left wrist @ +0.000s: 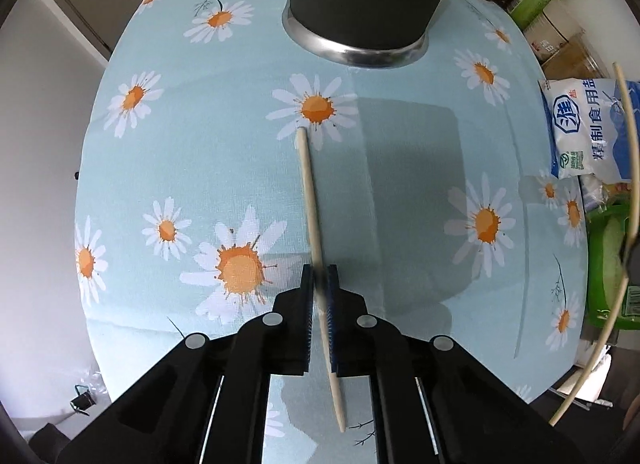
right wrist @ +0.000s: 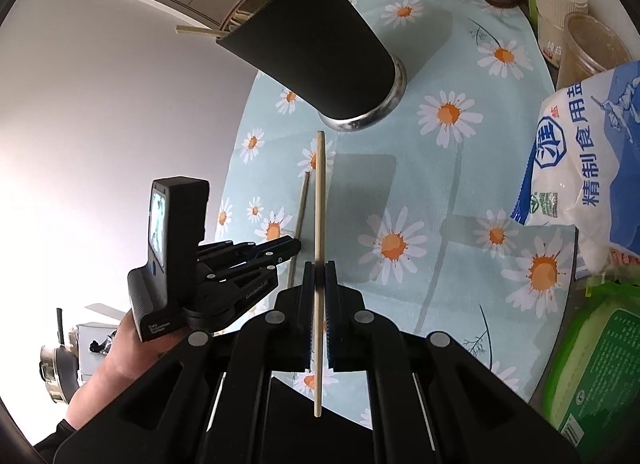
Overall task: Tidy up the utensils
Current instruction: 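Close the right tool on one chopstick while the left tool closes on the other, then lift both chopsticks up over the black holder and lower them in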
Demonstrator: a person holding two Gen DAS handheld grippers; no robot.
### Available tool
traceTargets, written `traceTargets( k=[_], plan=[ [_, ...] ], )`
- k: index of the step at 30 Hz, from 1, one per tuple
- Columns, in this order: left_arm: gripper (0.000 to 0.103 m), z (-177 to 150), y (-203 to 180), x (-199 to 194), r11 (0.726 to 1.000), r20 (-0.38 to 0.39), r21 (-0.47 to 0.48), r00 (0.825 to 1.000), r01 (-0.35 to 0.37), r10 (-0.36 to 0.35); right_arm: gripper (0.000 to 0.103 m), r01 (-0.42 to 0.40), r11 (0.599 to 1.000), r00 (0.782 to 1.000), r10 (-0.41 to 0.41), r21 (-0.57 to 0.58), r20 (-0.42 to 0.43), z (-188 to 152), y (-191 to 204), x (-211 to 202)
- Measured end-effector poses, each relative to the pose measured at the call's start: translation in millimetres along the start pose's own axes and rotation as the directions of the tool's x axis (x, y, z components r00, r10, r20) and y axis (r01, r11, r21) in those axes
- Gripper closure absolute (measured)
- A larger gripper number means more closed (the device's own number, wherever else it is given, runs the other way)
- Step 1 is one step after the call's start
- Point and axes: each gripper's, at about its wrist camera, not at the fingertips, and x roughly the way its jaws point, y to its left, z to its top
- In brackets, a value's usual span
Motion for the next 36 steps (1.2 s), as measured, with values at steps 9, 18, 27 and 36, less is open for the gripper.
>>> traceTargets(
  k=[9, 18, 27, 36],
  plan=[
    [0.099, 2, 7, 3, 0.999, 0.004, -0.018, 0.999, 0.040, -0.040, 0.097, 0.005, 1.000, 1.000, -0.004, -0.021, 0.017, 0, 1, 2],
    [0.099, -24, 40, -34, 0.992, 0.101, -0.040, 0.989, 0.115, -0.111, 0.097, 0.046, 0.998, 0.999, -0.046, -0.040, 0.009, 5, 7, 19],
    [0.099, -46, 60, -90, 0.973, 0.254, -0.019, 0.943, 0.229, -0.217, 0.097, 0.056, 0.997, 0.998, -0.054, -0.058, 0.025, 5, 26, 32],
    [0.099, -37, 68, -145, 0.929, 0.427, 0.056, 0.832, 0.367, -0.354, 0.097, 0.056, 0.989, 0.988, -0.035, -0.140, 0.152, 11, 60, 6]
  ],
)
